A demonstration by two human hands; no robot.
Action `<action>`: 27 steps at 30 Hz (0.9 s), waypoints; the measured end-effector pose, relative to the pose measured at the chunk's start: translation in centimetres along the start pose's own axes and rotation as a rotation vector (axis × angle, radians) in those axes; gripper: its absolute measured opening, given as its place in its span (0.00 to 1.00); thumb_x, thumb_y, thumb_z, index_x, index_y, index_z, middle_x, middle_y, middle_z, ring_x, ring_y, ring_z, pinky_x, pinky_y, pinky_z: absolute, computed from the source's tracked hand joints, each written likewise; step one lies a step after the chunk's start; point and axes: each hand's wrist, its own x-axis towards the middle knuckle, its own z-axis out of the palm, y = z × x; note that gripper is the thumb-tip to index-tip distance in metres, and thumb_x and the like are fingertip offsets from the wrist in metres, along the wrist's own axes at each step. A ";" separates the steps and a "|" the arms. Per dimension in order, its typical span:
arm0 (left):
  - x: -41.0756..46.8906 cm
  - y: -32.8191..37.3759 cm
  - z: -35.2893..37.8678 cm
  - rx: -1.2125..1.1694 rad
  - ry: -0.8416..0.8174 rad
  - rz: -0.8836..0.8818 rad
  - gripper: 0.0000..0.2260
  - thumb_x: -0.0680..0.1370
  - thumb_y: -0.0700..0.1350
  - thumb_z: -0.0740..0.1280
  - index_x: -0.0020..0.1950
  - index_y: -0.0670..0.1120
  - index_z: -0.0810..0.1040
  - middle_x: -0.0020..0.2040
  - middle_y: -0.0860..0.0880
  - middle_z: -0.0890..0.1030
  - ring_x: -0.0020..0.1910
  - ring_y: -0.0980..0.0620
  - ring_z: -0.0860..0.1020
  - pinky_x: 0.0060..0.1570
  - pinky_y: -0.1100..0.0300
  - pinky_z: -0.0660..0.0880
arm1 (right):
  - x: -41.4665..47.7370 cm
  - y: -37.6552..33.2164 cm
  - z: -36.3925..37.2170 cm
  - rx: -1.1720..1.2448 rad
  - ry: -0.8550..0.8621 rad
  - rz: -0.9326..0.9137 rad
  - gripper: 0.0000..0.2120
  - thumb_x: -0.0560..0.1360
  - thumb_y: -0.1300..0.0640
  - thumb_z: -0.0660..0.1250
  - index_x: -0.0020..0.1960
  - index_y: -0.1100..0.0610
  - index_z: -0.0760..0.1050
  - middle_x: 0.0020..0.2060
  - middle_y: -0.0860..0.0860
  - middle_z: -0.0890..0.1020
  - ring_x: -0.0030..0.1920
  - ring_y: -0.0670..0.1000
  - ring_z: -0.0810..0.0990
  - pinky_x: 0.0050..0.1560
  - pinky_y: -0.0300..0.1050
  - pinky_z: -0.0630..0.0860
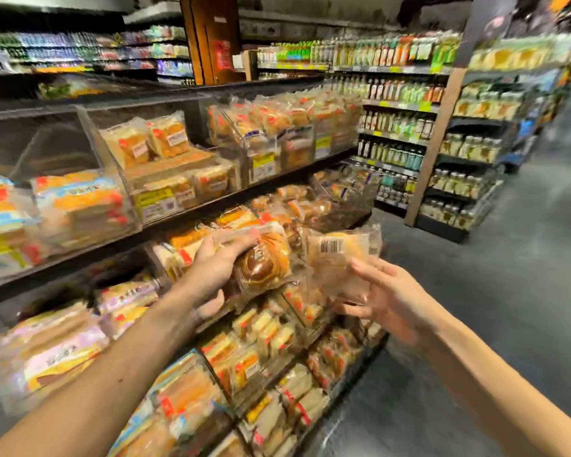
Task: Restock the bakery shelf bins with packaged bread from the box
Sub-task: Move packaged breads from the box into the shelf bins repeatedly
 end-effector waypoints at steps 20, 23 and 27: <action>10.8 -9.0 14.4 -0.144 0.058 -0.278 0.43 0.56 0.67 0.76 0.68 0.53 0.71 0.57 0.46 0.83 0.53 0.46 0.83 0.47 0.52 0.82 | 13.9 0.1 -14.6 0.241 0.055 0.074 0.36 0.63 0.57 0.79 0.70 0.60 0.73 0.63 0.58 0.80 0.62 0.59 0.79 0.59 0.51 0.75; 15.6 -9.7 15.9 -0.168 0.070 -0.318 0.40 0.58 0.66 0.76 0.67 0.54 0.72 0.56 0.46 0.84 0.54 0.46 0.83 0.50 0.51 0.81 | 19.0 -1.5 -17.2 0.222 -0.004 0.189 0.48 0.60 0.56 0.85 0.74 0.60 0.66 0.65 0.59 0.79 0.67 0.58 0.77 0.60 0.53 0.77; 21.4 -9.8 18.2 -0.168 0.046 -0.389 0.38 0.60 0.69 0.77 0.66 0.56 0.74 0.56 0.49 0.84 0.55 0.49 0.82 0.48 0.54 0.80 | 24.8 -3.9 -20.2 0.209 -0.020 0.287 0.52 0.53 0.57 0.87 0.73 0.55 0.69 0.67 0.59 0.77 0.53 0.55 0.76 0.49 0.47 0.73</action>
